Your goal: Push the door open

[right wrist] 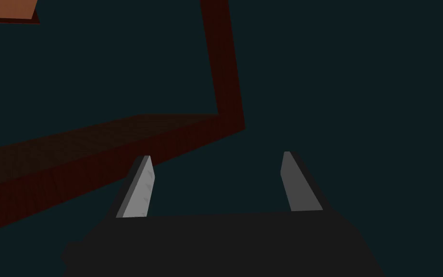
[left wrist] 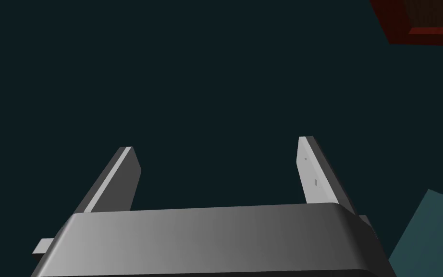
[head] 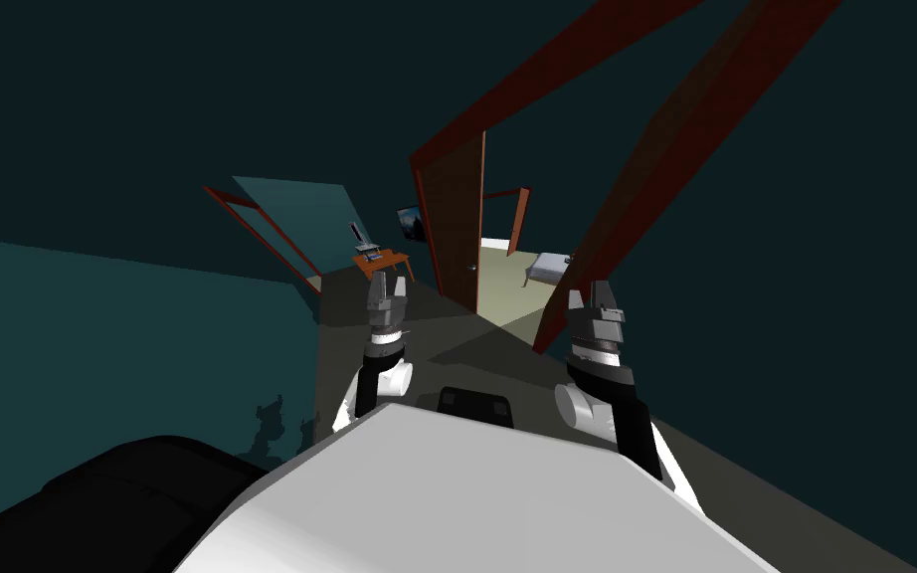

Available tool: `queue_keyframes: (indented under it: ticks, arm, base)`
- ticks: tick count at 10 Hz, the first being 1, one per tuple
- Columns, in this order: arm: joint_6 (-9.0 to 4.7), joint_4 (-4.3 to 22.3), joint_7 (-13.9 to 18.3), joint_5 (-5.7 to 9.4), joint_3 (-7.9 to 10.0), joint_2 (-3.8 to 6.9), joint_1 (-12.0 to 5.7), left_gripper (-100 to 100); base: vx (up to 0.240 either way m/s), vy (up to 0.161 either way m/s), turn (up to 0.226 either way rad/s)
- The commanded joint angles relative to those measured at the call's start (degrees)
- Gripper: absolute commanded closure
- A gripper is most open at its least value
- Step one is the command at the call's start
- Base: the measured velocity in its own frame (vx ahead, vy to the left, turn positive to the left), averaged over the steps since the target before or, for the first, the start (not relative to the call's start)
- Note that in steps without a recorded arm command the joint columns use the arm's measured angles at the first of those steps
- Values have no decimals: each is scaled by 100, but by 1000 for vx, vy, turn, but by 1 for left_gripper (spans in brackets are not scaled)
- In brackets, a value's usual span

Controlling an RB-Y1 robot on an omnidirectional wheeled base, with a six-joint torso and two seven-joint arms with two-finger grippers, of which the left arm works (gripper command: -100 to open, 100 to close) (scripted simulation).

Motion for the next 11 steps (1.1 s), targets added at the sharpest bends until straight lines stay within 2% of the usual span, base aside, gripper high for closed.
queue_keyframes:
  ticks: [1,10,11]
  arm:
    - [-22,180,24,-3,-31,41,-66,-100]
    - [-149,1242,166,-21,-215,207,-455,-100]
    - [-174,1449,193,-25,-251,232,-531,-100]
  base:
    - [82,30,-10]
    - [142,21,-12]
    - [107,13,-14]
